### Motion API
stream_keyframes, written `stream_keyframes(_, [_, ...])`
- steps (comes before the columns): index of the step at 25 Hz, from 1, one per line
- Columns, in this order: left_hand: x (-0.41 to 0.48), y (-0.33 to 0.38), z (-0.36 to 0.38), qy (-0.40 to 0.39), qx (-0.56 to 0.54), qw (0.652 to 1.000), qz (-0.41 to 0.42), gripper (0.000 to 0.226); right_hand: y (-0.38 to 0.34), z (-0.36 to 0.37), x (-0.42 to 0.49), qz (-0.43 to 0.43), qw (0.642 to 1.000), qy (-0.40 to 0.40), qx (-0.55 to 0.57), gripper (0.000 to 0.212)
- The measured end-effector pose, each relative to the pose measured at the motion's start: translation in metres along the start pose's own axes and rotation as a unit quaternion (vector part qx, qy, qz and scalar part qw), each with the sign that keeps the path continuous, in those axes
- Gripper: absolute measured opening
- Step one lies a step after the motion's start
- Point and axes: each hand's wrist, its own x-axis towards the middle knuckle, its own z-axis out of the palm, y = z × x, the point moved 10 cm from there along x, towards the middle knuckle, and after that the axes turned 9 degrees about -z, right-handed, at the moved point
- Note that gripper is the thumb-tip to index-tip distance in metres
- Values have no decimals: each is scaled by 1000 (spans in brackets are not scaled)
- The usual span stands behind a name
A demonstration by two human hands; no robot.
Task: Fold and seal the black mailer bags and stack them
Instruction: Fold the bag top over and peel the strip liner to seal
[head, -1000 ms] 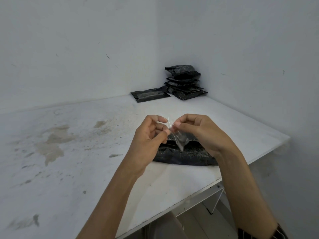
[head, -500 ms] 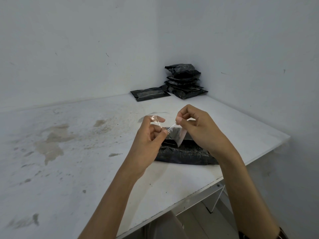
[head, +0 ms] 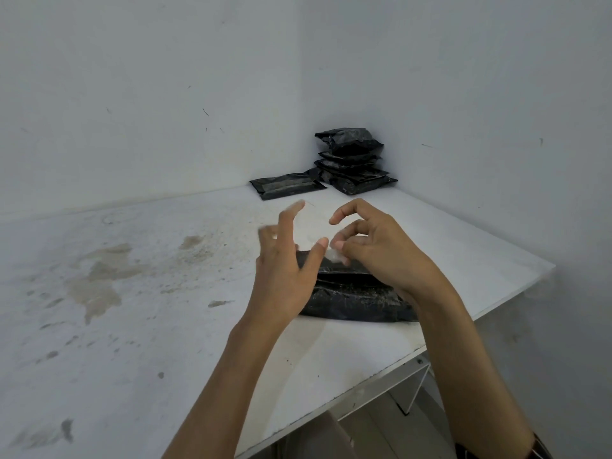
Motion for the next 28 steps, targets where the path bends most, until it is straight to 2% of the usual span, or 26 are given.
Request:
stream_keyframes(3, [5,-8,-4,-13,65,997,43,49,3,-8,-1,32,999,-16,34,24])
stream_keyframes(5, [6,-7,-9,-32,84,989,115,48,5,-9,-3,57,992,-55,97,23])
stream_keyframes(8, [9,-7,-18,-72,57,980,178,51,2,-12,-4,68,978,-103,166,26])
stream_keyframes(11, [18,-3,-25,-53,94,966,235,53,6,-13,-3,79,975,-127,166,26])
stream_keyframes(14, [20,8,-28,-18,181,932,313,43,9,-9,-3,89,971,-140,175,26])
stream_keyframes(16, [18,5,-34,3,228,905,359,32,9,-17,-3,90,970,-124,187,26])
stream_keyframes(17, [19,0,-38,7,234,904,358,30,10,-23,-3,92,970,-110,196,25])
stream_keyframes(19, [23,-18,-43,-4,180,940,290,33,10,-31,-3,94,970,-93,206,26])
stream_keyframes(21, [29,-44,-33,-65,43,991,112,27,11,-32,-2,94,969,-89,210,27])
stream_keyframes(22, [27,-53,-22,-107,-54,993,13,22,11,-30,-2,94,968,-89,213,27])
stream_keyframes(23, [25,-59,-9,-144,-156,974,-84,31,11,-28,-1,94,968,-90,215,27])
stream_keyframes(25, [18,-64,18,-220,-333,887,-232,66,12,-24,-1,92,970,-95,206,27])
stream_keyframes(26, [15,-58,26,-245,-393,843,-273,77,13,-23,0,92,971,-98,200,27])
stream_keyframes(28, [13,-49,34,-257,-469,779,-328,82,15,-22,-1,93,972,-105,189,26])
